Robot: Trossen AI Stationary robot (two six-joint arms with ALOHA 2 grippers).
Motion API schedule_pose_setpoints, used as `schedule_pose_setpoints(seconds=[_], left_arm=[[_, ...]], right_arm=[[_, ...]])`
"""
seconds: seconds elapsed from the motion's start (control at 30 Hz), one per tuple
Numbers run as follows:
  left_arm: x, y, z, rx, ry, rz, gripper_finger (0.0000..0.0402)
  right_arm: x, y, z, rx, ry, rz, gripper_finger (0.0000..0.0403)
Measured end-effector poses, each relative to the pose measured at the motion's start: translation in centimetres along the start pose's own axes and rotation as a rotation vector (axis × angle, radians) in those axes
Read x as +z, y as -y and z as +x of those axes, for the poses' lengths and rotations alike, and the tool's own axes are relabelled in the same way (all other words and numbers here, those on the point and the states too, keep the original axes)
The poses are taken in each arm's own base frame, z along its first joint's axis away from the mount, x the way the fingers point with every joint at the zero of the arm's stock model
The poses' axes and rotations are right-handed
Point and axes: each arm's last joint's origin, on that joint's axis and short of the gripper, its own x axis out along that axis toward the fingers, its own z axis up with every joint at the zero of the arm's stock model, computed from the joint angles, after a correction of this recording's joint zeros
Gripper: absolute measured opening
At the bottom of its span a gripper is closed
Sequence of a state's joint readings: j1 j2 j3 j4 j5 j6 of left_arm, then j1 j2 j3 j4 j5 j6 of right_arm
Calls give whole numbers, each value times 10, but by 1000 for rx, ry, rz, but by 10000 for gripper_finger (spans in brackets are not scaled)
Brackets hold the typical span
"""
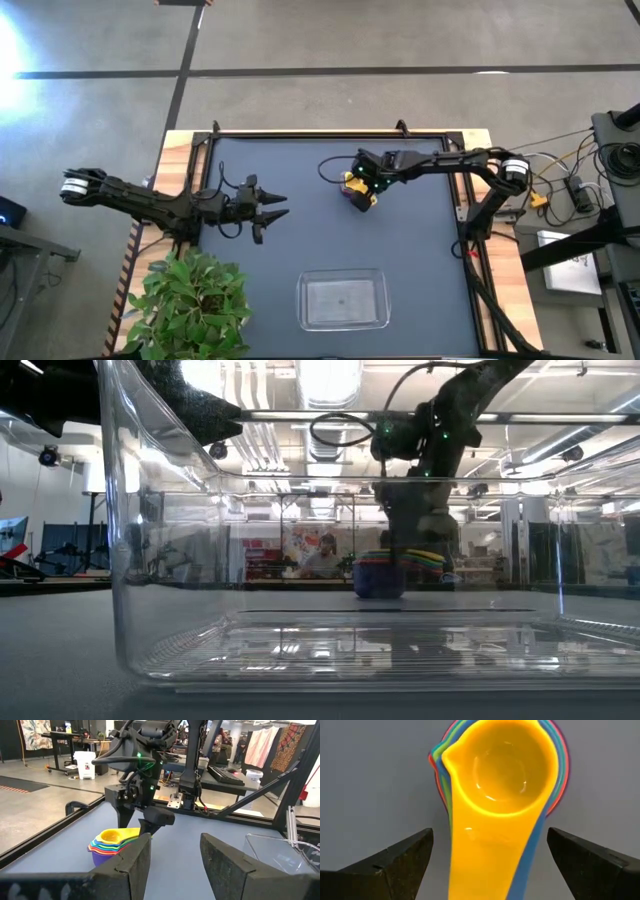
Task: Nest measuring cups in basket
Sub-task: Put the nested measuring cups into the transparent bin
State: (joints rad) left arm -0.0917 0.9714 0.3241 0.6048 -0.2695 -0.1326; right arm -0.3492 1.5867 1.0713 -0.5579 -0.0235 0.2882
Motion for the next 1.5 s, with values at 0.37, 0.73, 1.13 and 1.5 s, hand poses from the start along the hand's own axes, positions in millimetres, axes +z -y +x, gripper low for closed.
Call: schedule_pose_setpoints(seconds=[0.37, 0.73, 1.13, 1.5], left_arm=[[0, 0, 0, 0, 0, 0, 154], [0, 0, 0, 0, 0, 0, 154], [0, 0, 0, 0, 0, 0, 154], [0, 0, 0, 0, 0, 0, 154]], right_arm=[[-5, 4, 5, -51, -4, 2, 362], [-12, 7, 11, -81, 1, -64, 273], [-12, 7, 11, -83, 0, -101, 138], [-12, -3, 2, -63, 20, -143, 135]])
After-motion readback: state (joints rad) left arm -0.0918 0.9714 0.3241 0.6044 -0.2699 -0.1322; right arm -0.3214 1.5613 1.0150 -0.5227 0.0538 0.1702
